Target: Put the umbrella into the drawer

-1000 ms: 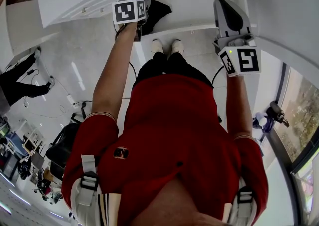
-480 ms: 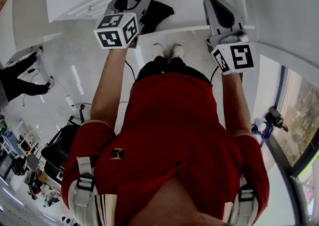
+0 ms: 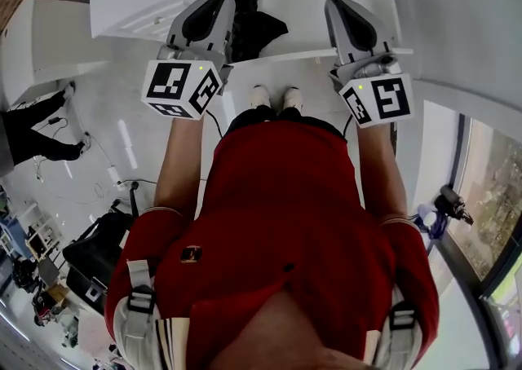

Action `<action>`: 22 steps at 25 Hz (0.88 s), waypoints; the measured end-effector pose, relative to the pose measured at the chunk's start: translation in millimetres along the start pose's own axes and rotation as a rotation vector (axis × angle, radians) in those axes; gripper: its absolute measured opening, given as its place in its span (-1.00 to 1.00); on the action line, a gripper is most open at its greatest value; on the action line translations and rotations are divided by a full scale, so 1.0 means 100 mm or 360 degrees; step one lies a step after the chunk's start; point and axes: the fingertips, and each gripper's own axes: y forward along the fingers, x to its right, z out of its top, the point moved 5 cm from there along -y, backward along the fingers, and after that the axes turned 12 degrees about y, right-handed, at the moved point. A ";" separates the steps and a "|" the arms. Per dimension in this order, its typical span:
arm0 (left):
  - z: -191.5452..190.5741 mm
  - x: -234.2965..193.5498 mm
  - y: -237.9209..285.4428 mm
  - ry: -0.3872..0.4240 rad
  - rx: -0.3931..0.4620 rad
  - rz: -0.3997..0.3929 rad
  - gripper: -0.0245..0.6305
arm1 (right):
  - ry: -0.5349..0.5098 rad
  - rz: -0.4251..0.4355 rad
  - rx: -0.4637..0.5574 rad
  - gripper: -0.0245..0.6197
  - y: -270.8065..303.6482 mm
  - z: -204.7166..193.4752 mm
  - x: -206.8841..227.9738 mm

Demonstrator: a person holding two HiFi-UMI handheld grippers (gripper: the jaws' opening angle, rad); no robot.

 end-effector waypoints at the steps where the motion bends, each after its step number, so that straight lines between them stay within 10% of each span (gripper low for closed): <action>1: 0.06 0.03 -0.04 0.0025 0.0039 -0.0004 -0.85 | 0.0000 0.0005 0.0011 -0.93 0.00 0.02 -0.03; 11: 0.47 0.26 -0.26 0.0278 0.0243 -0.0053 -0.91 | -0.0046 0.0044 0.0091 -0.93 -0.09 0.13 -0.25; 22: 0.49 0.23 -0.26 0.0257 0.0279 -0.0074 -0.91 | -0.0098 -0.0013 0.0116 -0.93 -0.20 0.18 -0.26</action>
